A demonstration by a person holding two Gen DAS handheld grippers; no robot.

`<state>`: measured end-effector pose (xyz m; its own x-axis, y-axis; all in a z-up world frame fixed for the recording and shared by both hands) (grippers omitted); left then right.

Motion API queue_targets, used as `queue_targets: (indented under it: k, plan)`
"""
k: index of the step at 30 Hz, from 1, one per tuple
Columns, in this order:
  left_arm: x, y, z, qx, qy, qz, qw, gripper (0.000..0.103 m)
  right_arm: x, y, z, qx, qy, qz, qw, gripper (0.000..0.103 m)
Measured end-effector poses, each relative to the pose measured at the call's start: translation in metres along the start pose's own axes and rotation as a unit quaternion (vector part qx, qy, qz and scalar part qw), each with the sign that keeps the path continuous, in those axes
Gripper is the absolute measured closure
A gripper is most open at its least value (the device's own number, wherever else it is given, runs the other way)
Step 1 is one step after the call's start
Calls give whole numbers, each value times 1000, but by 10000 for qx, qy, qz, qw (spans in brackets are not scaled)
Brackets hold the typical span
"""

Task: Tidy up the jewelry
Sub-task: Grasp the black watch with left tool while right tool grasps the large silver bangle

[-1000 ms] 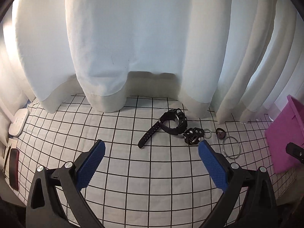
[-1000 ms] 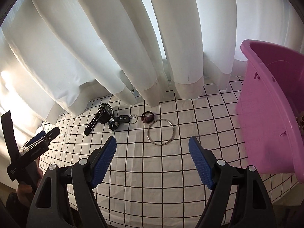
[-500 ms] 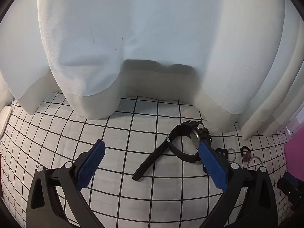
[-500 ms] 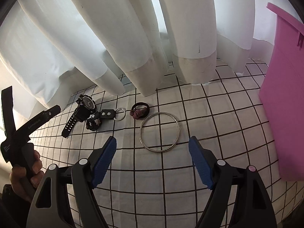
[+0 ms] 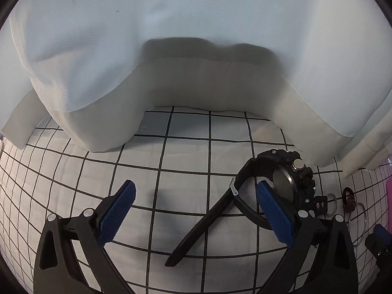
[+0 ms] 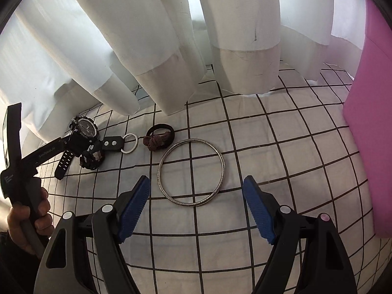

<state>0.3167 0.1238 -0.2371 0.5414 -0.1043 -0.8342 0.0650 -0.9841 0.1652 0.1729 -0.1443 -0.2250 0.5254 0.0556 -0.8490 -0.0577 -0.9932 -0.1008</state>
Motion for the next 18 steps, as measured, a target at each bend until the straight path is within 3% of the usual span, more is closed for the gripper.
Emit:
queue_targets:
  k: [8,18]
  plan:
    - [16,-5,-2,-89,-198,54,9998,5,13,-9,-4,-170,-84,100,9998,28]
    - [20,14,11,181,8,-93,9998,5,33,-29,-15,-525,-173,346,9979,28]
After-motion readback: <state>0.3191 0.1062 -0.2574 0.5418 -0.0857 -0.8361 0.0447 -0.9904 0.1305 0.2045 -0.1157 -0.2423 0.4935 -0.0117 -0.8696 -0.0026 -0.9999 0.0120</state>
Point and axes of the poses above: each gripper's, at about its wrist camera, not at the fingertips, and x roughly the way its jaws point, y to its right, z to its underside, the point moved 1 cm from there along x, roughly the way its jaws point, and after that the axes turned 11 degrees about -x, right-handed, at the moved point
